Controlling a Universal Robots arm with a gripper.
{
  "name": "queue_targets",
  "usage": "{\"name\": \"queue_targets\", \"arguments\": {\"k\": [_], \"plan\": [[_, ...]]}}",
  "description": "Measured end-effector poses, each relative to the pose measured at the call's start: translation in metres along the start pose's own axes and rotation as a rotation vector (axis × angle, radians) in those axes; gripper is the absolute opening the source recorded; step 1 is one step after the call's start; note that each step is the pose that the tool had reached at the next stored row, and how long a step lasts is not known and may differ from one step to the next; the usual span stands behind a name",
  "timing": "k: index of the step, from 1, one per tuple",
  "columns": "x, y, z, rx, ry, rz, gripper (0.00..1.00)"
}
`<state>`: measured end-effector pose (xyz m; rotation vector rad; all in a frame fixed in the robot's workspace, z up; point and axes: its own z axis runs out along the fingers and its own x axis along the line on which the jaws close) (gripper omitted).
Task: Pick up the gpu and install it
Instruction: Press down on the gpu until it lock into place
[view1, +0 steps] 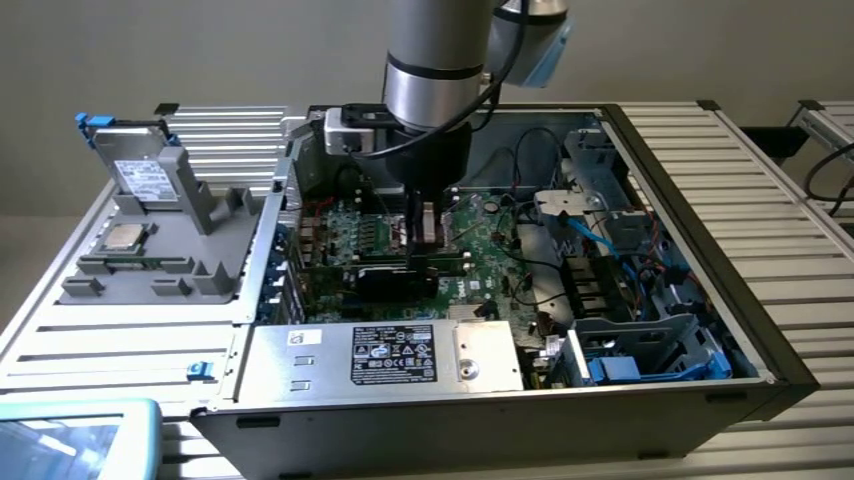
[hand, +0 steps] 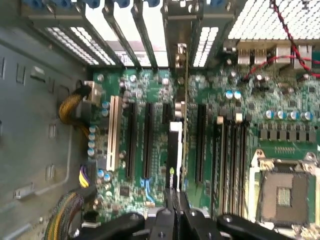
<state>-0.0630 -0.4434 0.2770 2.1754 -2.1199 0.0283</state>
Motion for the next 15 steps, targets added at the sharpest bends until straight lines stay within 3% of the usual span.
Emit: {"name": "queue_targets", "arguments": {"k": [3, 15], "plan": [[0.0008, 0.0004, -0.01, -0.0002, 0.0058, 0.0, 0.12], [0.0008, 0.0005, -0.01, -0.0001, 0.0068, 0.0, 0.12]]}}
